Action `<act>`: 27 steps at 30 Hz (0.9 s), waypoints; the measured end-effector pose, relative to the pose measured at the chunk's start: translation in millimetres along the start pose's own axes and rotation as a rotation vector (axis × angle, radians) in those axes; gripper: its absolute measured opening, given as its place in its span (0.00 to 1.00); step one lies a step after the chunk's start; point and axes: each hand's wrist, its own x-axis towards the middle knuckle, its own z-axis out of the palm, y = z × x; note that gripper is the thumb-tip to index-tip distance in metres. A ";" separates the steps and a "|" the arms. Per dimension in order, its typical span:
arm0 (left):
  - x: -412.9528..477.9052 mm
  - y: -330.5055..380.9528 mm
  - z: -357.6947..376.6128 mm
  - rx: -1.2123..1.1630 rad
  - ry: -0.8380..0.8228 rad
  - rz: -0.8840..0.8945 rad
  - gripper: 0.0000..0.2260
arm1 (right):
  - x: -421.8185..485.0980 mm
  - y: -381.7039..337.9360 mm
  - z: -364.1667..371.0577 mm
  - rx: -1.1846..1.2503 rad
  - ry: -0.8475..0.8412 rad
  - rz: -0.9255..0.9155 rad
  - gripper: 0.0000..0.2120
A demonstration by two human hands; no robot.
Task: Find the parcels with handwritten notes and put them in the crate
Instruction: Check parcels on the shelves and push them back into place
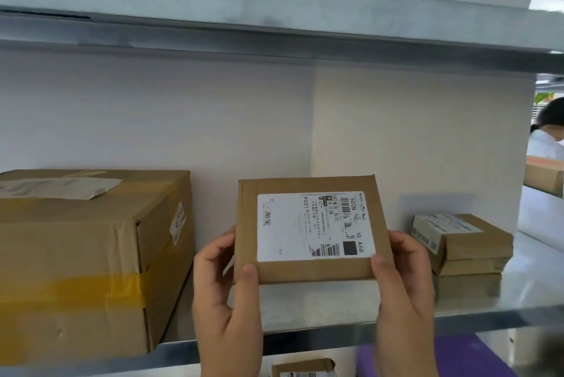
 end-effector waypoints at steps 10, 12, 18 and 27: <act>22.7 -4.8 -8.9 0.196 -0.152 -0.348 0.14 | 7.8 9.5 11.5 -0.139 -0.048 0.249 0.08; 26.2 -2.1 -7.9 0.240 -0.180 -0.398 0.13 | 10.9 10.3 13.4 -0.159 -0.092 0.299 0.07; 31.6 4.0 -0.6 0.416 -0.208 -0.435 0.18 | 28.8 32.5 9.3 -0.201 -0.099 0.441 0.06; 14.3 9.6 33.5 0.648 0.059 -0.289 0.29 | 56.9 20.6 -16.4 -0.216 -0.255 0.482 0.08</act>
